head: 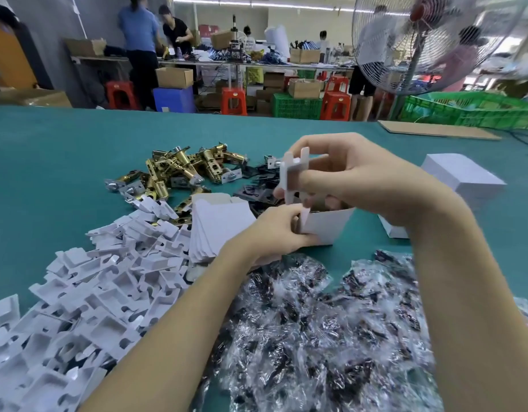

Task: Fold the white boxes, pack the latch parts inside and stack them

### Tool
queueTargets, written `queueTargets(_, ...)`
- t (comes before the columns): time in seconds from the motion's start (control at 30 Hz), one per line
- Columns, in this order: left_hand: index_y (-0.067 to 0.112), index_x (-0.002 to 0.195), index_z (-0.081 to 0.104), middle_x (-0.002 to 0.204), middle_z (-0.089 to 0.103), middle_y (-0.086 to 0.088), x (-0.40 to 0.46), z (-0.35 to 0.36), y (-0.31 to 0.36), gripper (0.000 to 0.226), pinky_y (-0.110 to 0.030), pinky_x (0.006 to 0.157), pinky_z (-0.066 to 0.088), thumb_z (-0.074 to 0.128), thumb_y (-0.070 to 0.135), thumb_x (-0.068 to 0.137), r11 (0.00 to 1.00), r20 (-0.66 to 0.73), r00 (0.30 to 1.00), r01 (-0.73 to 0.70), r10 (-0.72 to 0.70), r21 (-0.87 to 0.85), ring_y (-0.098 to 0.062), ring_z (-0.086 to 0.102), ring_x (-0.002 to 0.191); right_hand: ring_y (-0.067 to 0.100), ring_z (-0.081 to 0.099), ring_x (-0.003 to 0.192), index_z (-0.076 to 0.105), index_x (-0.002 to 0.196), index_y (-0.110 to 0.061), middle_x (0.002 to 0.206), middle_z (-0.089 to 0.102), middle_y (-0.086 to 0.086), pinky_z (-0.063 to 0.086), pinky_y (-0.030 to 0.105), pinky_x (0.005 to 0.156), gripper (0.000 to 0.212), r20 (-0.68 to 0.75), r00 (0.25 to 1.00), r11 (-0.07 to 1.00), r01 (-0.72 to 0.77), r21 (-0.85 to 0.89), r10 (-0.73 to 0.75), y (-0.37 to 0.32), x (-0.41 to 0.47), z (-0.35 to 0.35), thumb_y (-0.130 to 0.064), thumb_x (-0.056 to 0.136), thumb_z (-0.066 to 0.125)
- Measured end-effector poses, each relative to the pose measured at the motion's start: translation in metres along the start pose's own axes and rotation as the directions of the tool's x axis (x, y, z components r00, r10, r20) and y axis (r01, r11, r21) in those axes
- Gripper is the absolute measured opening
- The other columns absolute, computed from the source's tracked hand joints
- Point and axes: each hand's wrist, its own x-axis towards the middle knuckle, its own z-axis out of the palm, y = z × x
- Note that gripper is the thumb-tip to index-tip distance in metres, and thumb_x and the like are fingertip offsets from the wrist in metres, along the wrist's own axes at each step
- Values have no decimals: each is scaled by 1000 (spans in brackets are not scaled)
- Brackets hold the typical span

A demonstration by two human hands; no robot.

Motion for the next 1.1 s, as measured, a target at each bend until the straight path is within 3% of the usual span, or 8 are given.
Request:
queueTargets(0.1, 41, 95, 68, 89, 73, 30, 0, -1, -8, 21, -9, 73, 49, 80, 25, 87, 990, -19, 999, -31, 29, -134, 11, 66, 88, 10, 58, 66, 71, 88, -10, 77, 73, 3, 45, 25, 66, 5, -181, 981, 986, -91, -140, 65, 13, -7, -22, -6, 91, 69)
queueTargets(0.27, 43, 102, 72, 111, 75, -7, -1, -3, -5, 26, -46, 101, 54, 79, 31, 79, 965, -59, 998, -47, 32, -258, -24, 70, 108, 15, 67, 59, 73, 96, -24, 72, 75, 5, 53, 22, 57, 29, -358, 930, 975, -151, -164, 84, 24, -17, -41, 1, 89, 60)
queueTargets(0.4, 37, 99, 72, 108, 77, -2, 0, -4, -4, 21, -47, 101, 54, 80, 26, 82, 967, -81, 997, -23, 3, -253, -18, 71, 105, 19, 77, 77, 79, 89, -28, 86, 78, 0, 64, 38, 79, 25, -339, 939, 951, -162, -265, 65, 19, -17, -39, -8, 89, 65)
queueTargets(0.5, 37, 99, 71, 105, 77, 3, 1, -3, -4, 24, -43, 102, 54, 78, 16, 89, 971, -77, 997, -17, -1, -239, -12, 71, 104, 16, 74, 82, 79, 93, -34, 95, 76, -8, 60, 40, 86, 14, -286, 956, 912, -168, -375, 59, 13, -15, -33, -27, 91, 67)
queueTargets(0.7, 35, 97, 70, 105, 77, 0, 1, -5, -2, 24, -40, 96, 56, 79, 14, 89, 965, -94, 995, -42, 18, -260, -11, 72, 94, 5, 71, 60, 81, 93, -24, 77, 74, -13, 60, 26, 72, 14, -334, 942, 878, -188, -439, 35, 15, -8, -23, -25, 96, 67)
queueTargets(0.83, 33, 100, 71, 99, 78, 6, -3, -15, 0, 23, -37, 89, 57, 78, 14, 90, 961, -1, 1000, -25, 25, -276, -8, 71, 90, -11, 58, 54, 77, 82, -34, 93, 78, -10, 55, 29, 68, 13, -332, 943, 829, -188, -527, 2, 21, -5, -21, -29, 92, 73)
queueTargets(0.97, 35, 102, 70, 99, 76, 8, -2, -31, -1, 26, -26, 81, 57, 79, 14, 89, 975, 34, 999, -18, 26, -220, -3, 70, 84, -1, 61, 44, 72, 87, -33, 94, 76, -10, 60, 35, 68, 6, -315, 949, 813, -186, -551, 4, 23, -6, -23, -29, 89, 76)
queueTargets(1.1, 38, 101, 70, 90, 75, 24, -2, -38, -2, 28, -9, 65, 51, 79, 15, 88, 980, 55, 998, 1, 10, -198, 7, 69, 82, 3, 61, 53, 75, 96, -33, 100, 75, -9, 59, 36, 78, 7, -280, 960, 767, -189, -614, 13, 21, -4, -21, -31, 90, 73)
